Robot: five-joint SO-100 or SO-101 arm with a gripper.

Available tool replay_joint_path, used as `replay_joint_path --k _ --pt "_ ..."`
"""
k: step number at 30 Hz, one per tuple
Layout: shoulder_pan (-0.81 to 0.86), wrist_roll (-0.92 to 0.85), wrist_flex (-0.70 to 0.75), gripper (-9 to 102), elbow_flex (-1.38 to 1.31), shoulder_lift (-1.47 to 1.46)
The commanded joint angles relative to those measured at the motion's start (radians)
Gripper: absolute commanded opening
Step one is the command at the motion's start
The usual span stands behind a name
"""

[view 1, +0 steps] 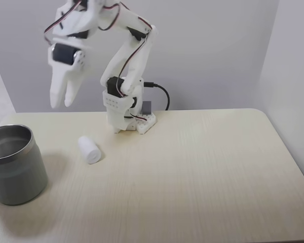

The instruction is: Grasp a dressing and put it in the cup.

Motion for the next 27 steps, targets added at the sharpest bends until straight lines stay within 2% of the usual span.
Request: replay_joint_path --k 1,5,12,21,27 --pt "0.026 -0.084 0.063 22 0.052 0.069" --pt "0.032 -0.196 0.130 23 0.060 0.137" --pt "0.118 -0.314 0.155 23 0.028 0.216" --pt "0.224 -0.328 -0.040 24 -0.178 0.296" --pt "0.221 -0.314 -0.147 24 -0.337 0.299"
